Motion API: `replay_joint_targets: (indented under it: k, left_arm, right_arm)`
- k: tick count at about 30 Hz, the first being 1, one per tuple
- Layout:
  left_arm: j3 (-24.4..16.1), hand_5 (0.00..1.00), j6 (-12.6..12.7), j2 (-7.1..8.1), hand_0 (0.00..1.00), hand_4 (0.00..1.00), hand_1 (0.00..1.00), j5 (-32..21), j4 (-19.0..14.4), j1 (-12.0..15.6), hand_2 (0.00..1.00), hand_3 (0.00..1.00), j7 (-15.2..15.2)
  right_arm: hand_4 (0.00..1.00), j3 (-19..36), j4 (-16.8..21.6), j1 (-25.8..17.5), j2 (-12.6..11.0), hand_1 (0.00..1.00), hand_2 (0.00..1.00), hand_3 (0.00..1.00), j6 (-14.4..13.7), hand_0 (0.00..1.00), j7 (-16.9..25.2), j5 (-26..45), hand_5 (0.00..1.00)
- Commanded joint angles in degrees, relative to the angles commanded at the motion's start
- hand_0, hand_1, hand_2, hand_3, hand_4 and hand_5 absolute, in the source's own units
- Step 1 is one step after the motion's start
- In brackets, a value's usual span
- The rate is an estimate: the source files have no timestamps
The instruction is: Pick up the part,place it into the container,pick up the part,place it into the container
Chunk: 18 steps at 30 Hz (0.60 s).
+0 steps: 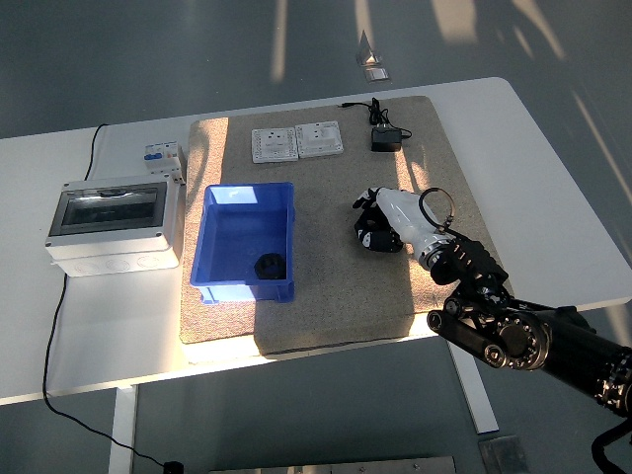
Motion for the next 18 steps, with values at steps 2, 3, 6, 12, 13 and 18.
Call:
replay_joint_targets:
  k: [2,3,6,12,13,18]
  left_arm:
    - [0.05,0.836,0.03,0.00,0.701,0.813,0.684,-0.09,0.00,0.00,0.705,0.768,0.00]
    - [0.08,0.836,0.05,0.00,0.701,0.813,0.684,-0.16,0.00,0.01,0.705,0.768,-0.01]
    - [0.18,0.838,0.12,0.06,0.702,0.811,0.684,-0.41,0.00,0.15,0.705,0.768,-0.06]
    - [-0.17,0.839,0.12,0.22,0.701,0.810,0.683,0.27,0.00,0.02,0.705,0.767,0.00]
    - [-0.15,0.839,0.15,0.23,0.701,0.810,0.683,0.23,0.00,-0.09,0.705,0.767,-0.03]
    - [0.12,0.841,0.41,0.29,0.701,0.808,0.683,-0.46,0.00,-0.12,0.705,0.766,-0.36]
  right_arm:
    - [0.500,0.54,1.25,-0.01,-0.38,0.552,0.634,0.664,-0.95,0.740,0.60,0.34,0.081]
    - [0.500,0.62,2.22,0.04,-0.58,0.552,0.634,0.664,-1.43,0.740,0.94,0.79,0.081]
    - [0.484,-0.39,5.76,0.67,-1.07,0.527,0.632,0.661,-2.42,0.704,1.96,2.83,0.070]
    - [0.502,-6.73,13.73,5.17,0.07,0.522,0.634,0.659,2.90,0.696,1.64,2.45,0.082]
    - [0.502,-7.80,14.63,5.72,0.32,0.522,0.634,0.659,3.89,0.696,1.07,1.79,0.082]
    - [0.491,-7.17,14.68,5.70,0.18,0.537,0.658,0.672,5.90,0.709,-3.50,-2.61,0.072]
